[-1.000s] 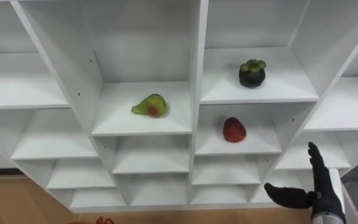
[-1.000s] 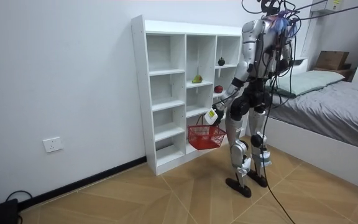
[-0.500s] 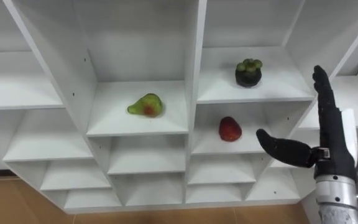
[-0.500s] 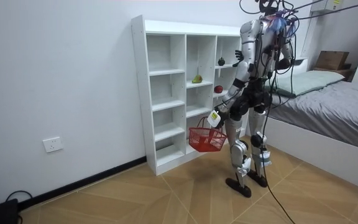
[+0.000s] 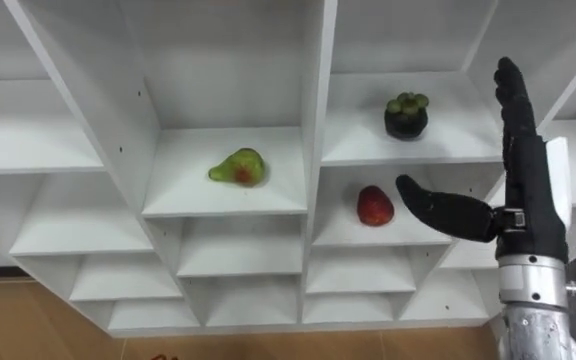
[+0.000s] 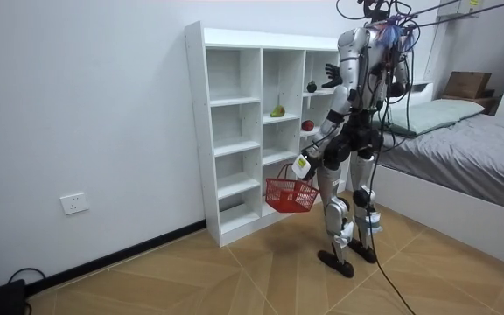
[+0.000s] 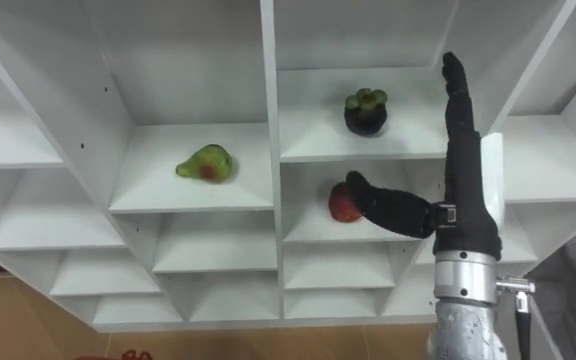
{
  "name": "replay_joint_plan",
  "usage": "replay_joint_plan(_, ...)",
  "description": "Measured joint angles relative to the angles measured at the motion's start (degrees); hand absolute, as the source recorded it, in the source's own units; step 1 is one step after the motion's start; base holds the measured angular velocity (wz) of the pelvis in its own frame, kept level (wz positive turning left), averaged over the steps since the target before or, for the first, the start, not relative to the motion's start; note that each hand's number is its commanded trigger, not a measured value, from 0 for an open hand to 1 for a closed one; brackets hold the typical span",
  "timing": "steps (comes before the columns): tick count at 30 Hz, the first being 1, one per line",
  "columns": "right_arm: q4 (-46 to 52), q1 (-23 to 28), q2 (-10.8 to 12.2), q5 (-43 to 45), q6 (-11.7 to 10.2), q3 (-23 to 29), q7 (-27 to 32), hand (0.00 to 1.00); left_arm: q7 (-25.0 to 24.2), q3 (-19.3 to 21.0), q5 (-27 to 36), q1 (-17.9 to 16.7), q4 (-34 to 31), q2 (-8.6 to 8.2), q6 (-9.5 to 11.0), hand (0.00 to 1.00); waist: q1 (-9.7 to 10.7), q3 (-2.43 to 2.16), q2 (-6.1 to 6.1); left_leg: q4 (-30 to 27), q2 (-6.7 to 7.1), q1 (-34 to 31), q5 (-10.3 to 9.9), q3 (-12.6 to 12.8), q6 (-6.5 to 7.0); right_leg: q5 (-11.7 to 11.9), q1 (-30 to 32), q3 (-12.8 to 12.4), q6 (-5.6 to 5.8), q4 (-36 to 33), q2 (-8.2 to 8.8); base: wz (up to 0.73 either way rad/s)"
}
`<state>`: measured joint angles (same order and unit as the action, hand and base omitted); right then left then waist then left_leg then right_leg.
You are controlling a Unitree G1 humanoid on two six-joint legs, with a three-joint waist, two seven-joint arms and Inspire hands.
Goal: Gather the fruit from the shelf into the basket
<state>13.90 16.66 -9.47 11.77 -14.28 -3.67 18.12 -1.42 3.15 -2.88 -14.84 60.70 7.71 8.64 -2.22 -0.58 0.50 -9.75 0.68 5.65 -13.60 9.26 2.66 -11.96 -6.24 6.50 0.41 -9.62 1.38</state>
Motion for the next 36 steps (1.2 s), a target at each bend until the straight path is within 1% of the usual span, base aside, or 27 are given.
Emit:
replay_joint_plan(3,-0.61,-0.48,0.0,-0.65,0.27,-0.97,0.0,0.0,0.03,0.0,-0.02,0.34,0.0,0.11,-0.27,1.0,-0.11,0.37,0.25,-0.06,0.05,0.0,0.02,-0.18,0.03,0.0,-0.22,0.18,0.0,0.04,0.08,0.01)
replay_joint_plan(5,-1.29,-1.7,0.02,-0.82,1.16,-1.47,-0.41,0.0,0.01,0.02,-0.07,0.9,-0.03,0.19,-1.36,1.0,-0.09,0.66,0.46,-0.14,0.05,-0.19,0.04,-0.19,0.06,0.0,0.03,0.29,0.0,-0.01,0.12,0.0)
replay_joint_plan(9,-3.14,-5.15,0.05,-0.76,1.39,-0.16,-0.83,0.0,-0.36,0.16,-0.13,1.45,-0.07,0.34,-1.7,1.0,0.36,0.78,0.84,-0.37,0.13,-0.49,0.1,-0.72,0.13,0.0,-0.51,0.91,0.01,0.01,0.21,0.08)
replay_joint_plan(10,-3.21,-5.62,0.01,-0.78,1.36,0.55,-0.83,0.0,-0.47,0.16,-0.21,1.71,-0.08,0.4,-1.7,1.0,0.41,0.77,1.04,-0.47,0.14,-0.45,0.1,-1.11,0.13,0.0,-0.73,1.44,0.01,0.05,0.25,0.18)
replay_joint_plan(11,-3.46,-5.87,-0.07,-0.81,1.33,0.85,-0.82,0.0,-0.46,0.17,-0.31,1.85,-0.09,0.44,-1.7,1.0,0.47,0.73,1.17,-0.54,0.15,-0.41,0.1,-1.33,0.13,0.0,-0.76,1.59,0.0,0.06,0.25,0.15)
replay_joint_plan(13,-6.39,-7.99,-0.49,-2.53,1.22,1.73,-1.07,0.0,-0.31,0.16,-0.28,2.27,-0.09,0.5,-1.7,1.0,0.36,0.77,1.76,-0.66,0.13,-0.37,0.15,-1.43,0.07,0.0,-0.78,1.53,0.0,0.08,0.23,0.03)
replay_joint_plan(15,-8.52,-9.42,-0.72,-3.15,1.51,2.12,-1.38,0.0,-0.19,0.15,-0.2,2.41,-0.09,0.53,-1.72,1.0,0.28,0.78,1.99,-0.67,0.15,-0.42,0.19,-1.47,0.06,0.0,-0.78,1.56,0.0,0.07,0.24,0.0)
replay_joint_plan(17,-9.06,-10.1,-1.27,-4.14,2.25,2.16,-1.86,0.0,-0.01,0.16,-0.59,2.57,-0.05,0.58,-2.04,1.0,0.15,0.76,2.15,-0.67,0.17,-0.44,0.25,-1.55,0.06,0.0,-0.77,1.61,0.0,0.06,0.25,0.0)
replay_joint_plan(20,-9.06,-11.46,-1.82,-5.08,3.28,2.25,-2.05,0.0,0.1,0.2,-0.65,2.52,-0.05,0.66,-2.52,1.0,0.15,0.75,2.25,-0.68,0.17,-0.44,0.28,-1.55,0.03,0.01,-0.73,1.57,0.0,0.06,0.24,0.0)
replay_joint_plan(24,-9.07,-12.3,-1.91,-5.99,3.65,2.47,-2.03,0.0,0.49,0.13,-0.62,2.55,-0.05,0.69,-3.34,1.0,0.13,0.73,2.29,-0.68,0.15,-0.34,0.29,-1.57,0.02,0.01,-0.86,1.59,0.0,0.08,0.21,0.0)
replay_joint_plan(27,-9.72,-12.97,-2.23,-8.14,3.69,2.56,-2.01,0.0,0.75,0.08,-0.57,2.52,-0.06,0.69,-3.45,1.0,0.13,0.75,2.26,-0.77,0.17,-0.31,0.29,-1.69,0.02,0.01,-1.0,1.69,-0.01,0.1,0.24,0.0)
replay_joint_plan(32,-13.6,-15.25,-3.66,-11.56,3.81,2.61,-2.01,0.0,0.78,0.03,-0.31,2.46,-0.04,0.61,-3.62,1.0,0.02,0.82,2.09,-0.93,0.2,-0.21,0.38,-1.83,0.04,0.02,-1.28,1.75,-0.01,0.09,0.26,0.0)
replay_joint_plan(36,-15.7,-16.52,-4.23,-11.96,4.39,2.98,-1.94,0.0,0.74,0.13,-0.22,1.85,-0.06,0.56,-3.79,1.0,0.04,0.82,2.09,-0.94,0.2,0.06,0.46,-1.98,-0.01,0.02,-1.67,1.99,-0.03,0.15,0.26,0.02)
